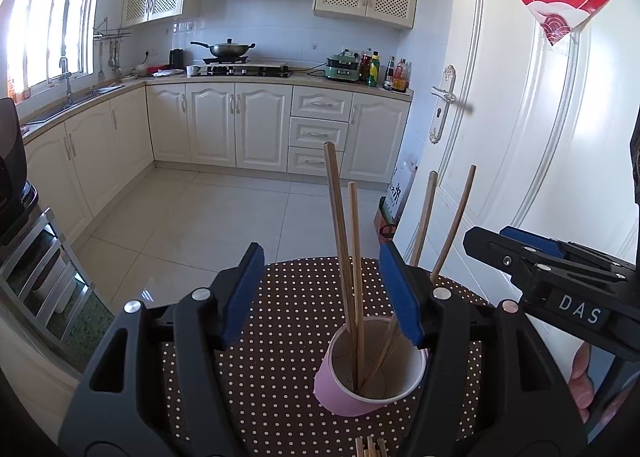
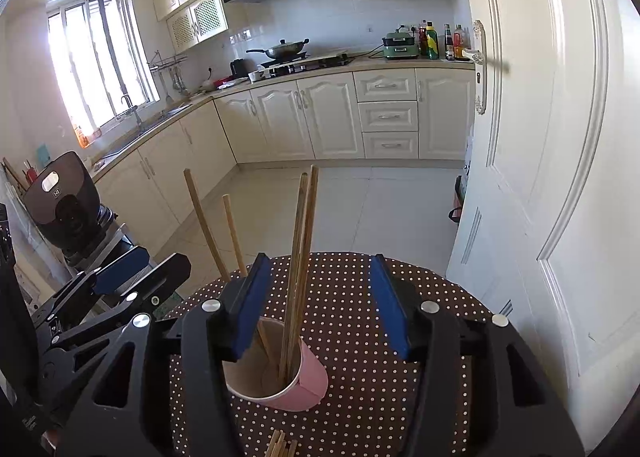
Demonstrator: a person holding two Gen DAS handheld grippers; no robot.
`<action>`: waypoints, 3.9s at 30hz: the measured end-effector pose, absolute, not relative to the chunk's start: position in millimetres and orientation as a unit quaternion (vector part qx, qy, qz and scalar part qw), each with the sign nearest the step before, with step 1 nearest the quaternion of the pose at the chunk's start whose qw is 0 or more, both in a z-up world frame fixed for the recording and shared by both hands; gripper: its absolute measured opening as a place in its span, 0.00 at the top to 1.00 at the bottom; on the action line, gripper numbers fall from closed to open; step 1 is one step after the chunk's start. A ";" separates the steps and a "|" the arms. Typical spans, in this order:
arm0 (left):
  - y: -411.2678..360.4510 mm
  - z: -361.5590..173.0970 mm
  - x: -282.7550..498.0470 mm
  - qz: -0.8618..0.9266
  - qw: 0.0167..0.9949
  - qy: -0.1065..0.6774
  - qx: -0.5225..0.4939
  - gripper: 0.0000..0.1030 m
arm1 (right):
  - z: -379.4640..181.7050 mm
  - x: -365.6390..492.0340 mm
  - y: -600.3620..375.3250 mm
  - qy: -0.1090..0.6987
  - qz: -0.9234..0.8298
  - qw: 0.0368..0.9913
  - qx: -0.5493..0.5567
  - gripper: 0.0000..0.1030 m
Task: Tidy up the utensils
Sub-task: 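Raise the left tool from the cup and move it back over the pile, then lower the left gripper onto a chopstick in the pile and close it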
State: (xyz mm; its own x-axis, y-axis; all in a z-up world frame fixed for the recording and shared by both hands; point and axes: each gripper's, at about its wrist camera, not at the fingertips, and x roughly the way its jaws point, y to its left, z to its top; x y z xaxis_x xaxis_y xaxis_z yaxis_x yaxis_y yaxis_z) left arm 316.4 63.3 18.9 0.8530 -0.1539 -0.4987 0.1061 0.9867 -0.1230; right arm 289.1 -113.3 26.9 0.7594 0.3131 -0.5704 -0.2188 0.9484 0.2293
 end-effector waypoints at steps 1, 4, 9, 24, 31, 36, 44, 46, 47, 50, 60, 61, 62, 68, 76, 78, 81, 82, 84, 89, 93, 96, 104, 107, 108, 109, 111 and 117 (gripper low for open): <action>63.4 19.9 313.0 -0.068 0.962 0.260 -0.046 0.41 | 27.2 286.3 -112.4 0.316 0.142 0.935 0.073 0.51; 64.5 21.4 305.4 -0.066 0.963 0.256 -0.044 0.40 | 27.3 278.4 -114.5 0.316 0.141 0.935 0.073 0.48; 63.1 19.9 296.3 -0.061 0.964 0.257 -0.039 0.38 | 28.5 265.4 -117.2 0.316 0.135 0.937 0.069 0.45; 68.3 16.7 249.5 -0.052 0.961 0.270 -0.024 0.35 | 23.7 225.1 -120.1 0.327 0.128 0.934 0.071 0.34; 64.0 13.0 222.3 -0.048 0.961 0.272 -0.009 0.33 | 13.0 206.7 -115.2 0.339 0.128 0.929 0.070 0.30; 60.9 4.9 207.7 -0.050 0.959 0.279 -0.008 0.33 | 6.4 196.2 -111.7 0.346 0.129 0.927 0.065 0.28; 55.4 -12.0 195.6 -0.052 0.952 0.300 -0.002 0.33 | -18.1 181.0 -119.2 0.365 0.122 0.919 0.080 0.27; 54.5 -16.9 193.4 -0.054 0.951 0.305 -0.005 0.33 | -24.8 178.6 -122.0 0.371 0.119 0.917 0.084 0.27; 53.9 -20.0 191.8 -0.054 0.950 0.308 -0.004 0.33 | -27.6 177.7 -123.7 0.374 0.118 0.916 0.085 0.27; 52.0 -27.8 188.3 -0.049 0.948 0.315 0.000 0.33 | -36.9 174.6 -128.4 0.384 0.115 0.912 0.089 0.27; 39.7 -58.0 183.8 -0.056 0.932 0.358 0.020 0.31 | -69.2 161.8 -136.5 0.417 0.096 0.901 0.071 0.27; 38.5 -62.3 183.4 -0.058 0.929 0.364 0.022 0.31 | -71.7 161.0 -136.5 0.420 0.094 0.900 0.068 0.27; 37.6 -66.6 183.3 -0.061 0.926 0.371 0.023 0.31 | -75.7 159.9 -136.3 0.423 0.091 0.899 0.063 0.27; 37.6 -88.6 183.7 -0.082 0.909 0.408 0.025 0.31 | -90.1 158.8 -137.0 0.434 0.086 0.895 0.054 0.27; 33.4 -103.9 175.4 -0.114 0.897 0.427 0.023 0.31 | -108.3 156.2 -142.3 0.449 0.082 0.888 0.061 0.27; 29.0 -108.6 175.9 -0.125 0.893 0.432 0.024 0.31 | -111.1 153.7 -142.9 0.451 0.091 0.885 0.067 0.27; 21.5 -115.6 178.6 -0.126 0.888 0.440 0.034 0.36 | -112.2 147.9 -141.2 0.447 0.088 0.888 0.060 0.27; 20.3 -116.9 180.6 -0.127 0.887 0.443 0.034 0.40 | -111.5 146.3 -141.0 0.443 0.084 0.891 0.056 0.27; 18.5 -119.4 184.3 -0.125 0.884 0.450 0.030 0.44 | -111.7 143.6 -142.7 0.441 0.091 0.891 0.062 0.27; 10.7 -124.6 190.7 -0.122 0.878 0.462 0.033 0.56 | -112.7 141.4 -143.8 0.440 0.097 0.891 0.060 0.28; 2.2 -129.1 196.5 -0.119 0.873 0.471 0.041 0.61 | -116.1 140.9 -146.2 0.444 0.101 0.888 0.066 0.27; -2.7 -130.9 200.7 -0.115 0.872 0.473 0.042 0.64 | -118.4 142.3 -146.7 0.446 0.101 0.887 0.064 0.27; -3.5 -126.8 224.8 -0.112 0.870 0.480 0.029 0.77 | -122.8 146.1 -147.0 0.452 0.109 0.883 0.068 0.27; -5.9 -126.8 225.0 -0.112 0.871 0.478 0.033 0.82 | -124.1 147.5 -147.5 0.453 0.110 0.882 0.067 0.27; -6.9 -127.3 222.6 -0.110 0.871 0.477 0.036 0.83 | -124.5 147.8 -148.0 0.454 0.110 0.882 0.068 0.27; -8.8 -127.1 222.9 -0.109 0.872 0.476 0.037 0.84 | -124.7 148.1 -148.8 0.454 0.109 0.882 0.069 0.27; -11.3 -126.7 222.4 -0.110 0.874 0.472 0.040 0.90 | -125.8 149.1 -151.2 0.454 0.108 0.882 0.071 0.27; -20.7 -127.4 209.8 -0.118 0.873 0.469 0.056 0.93 | -127.2 150.1 -157.3 0.456 0.107 0.880 0.078 0.27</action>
State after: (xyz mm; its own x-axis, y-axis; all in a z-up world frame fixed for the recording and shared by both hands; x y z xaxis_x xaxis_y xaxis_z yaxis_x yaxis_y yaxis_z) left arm 209.8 -20.7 -127.4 0.5318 -0.1535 -0.8328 0.2579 0.9661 -0.0134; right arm 150.1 -157.3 -127.2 0.5620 0.2593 -0.7855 -0.1169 0.9650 0.2350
